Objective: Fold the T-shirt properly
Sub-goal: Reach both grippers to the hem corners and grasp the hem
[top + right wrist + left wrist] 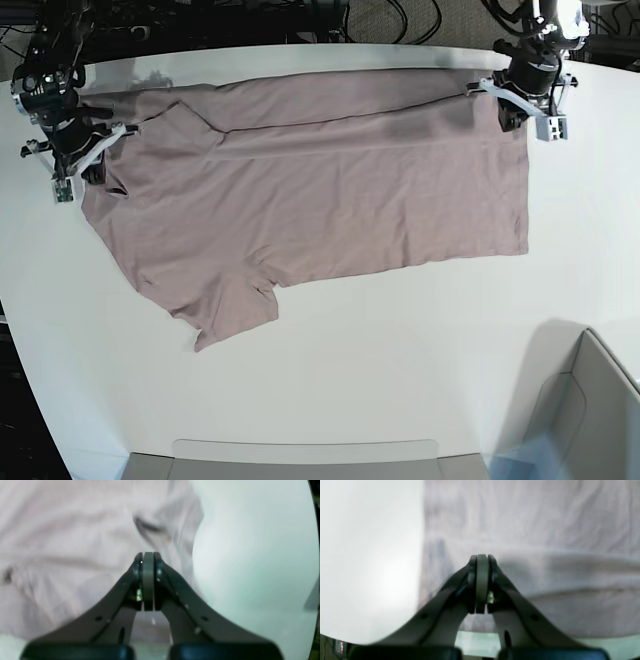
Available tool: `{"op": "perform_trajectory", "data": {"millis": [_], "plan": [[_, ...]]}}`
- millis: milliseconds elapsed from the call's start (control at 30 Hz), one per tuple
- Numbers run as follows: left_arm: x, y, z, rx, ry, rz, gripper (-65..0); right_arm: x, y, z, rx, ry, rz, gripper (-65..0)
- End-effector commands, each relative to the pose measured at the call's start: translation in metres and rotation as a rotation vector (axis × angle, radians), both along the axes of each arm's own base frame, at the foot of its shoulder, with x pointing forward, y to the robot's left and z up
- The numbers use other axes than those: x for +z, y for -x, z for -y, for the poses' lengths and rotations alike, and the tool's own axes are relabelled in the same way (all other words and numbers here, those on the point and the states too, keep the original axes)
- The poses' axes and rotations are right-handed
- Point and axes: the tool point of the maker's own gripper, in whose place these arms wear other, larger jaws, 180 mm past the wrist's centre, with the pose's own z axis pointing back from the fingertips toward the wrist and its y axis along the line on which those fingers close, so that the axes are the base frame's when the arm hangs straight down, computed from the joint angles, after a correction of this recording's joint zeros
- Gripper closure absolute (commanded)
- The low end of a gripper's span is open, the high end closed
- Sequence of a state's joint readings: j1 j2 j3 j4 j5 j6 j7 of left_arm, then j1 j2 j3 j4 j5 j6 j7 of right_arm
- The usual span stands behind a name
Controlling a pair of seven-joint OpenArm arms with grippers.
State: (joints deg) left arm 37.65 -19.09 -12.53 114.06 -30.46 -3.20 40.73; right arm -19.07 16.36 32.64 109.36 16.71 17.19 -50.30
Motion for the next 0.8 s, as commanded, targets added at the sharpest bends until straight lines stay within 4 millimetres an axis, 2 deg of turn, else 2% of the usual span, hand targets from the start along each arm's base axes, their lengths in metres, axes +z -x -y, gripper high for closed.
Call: {"op": "perform_trajectory", "data": {"millis": [0, 100, 167, 267, 367, 500, 600, 700, 767], "plan": [[0.010, -0.012, -0.001, 0.000, -0.006, 0.046, 0.0, 0.022, -0.026, 0.007, 0.004, 0.020, 0.084, 0.0], [0.018, -0.030, 0.002, -0.006, -0.001, 0.094, 0.0, 0.026, -0.077, 0.005, 0.035, 0.001, 0.109, 0.0], [0.022, -0.037, 0.002, -0.006, 0.002, 0.113, 0.0, 0.015, -0.106, 0.003, 0.059, 0.008, 0.072, 0.0], [0.018, -0.038, 0.005, -0.014, 0.014, 0.064, 0.0, -0.008, -0.143, -0.003, 0.086, 0.037, 0.005, 0.0], [0.017, -0.045, 0.007, -0.023, 0.026, 0.032, 0.0, -0.045, -0.161, -0.013, 0.106, 0.035, -0.029, 0.0], [0.015, -0.047, 0.012, -0.004, 0.053, 0.024, 0.0, -0.085, -0.148, -0.004, 0.090, 0.050, -0.124, 0.0], [0.015, -0.046, 0.013, -0.002, 0.058, 0.023, 0.0, -0.107, -0.121, -0.005, 0.094, 0.050, -0.181, 0.0], [0.018, -0.053, 0.016, -0.008, 0.061, 0.038, 0.0, -0.118, -0.090, -0.003, 0.109, 0.081, -0.241, 0.0], [0.021, -0.058, 0.014, -0.004, 0.060, 0.050, 0.0, -0.115, -0.067, 0.005, 0.113, 0.122, -0.274, 0.0]]}}
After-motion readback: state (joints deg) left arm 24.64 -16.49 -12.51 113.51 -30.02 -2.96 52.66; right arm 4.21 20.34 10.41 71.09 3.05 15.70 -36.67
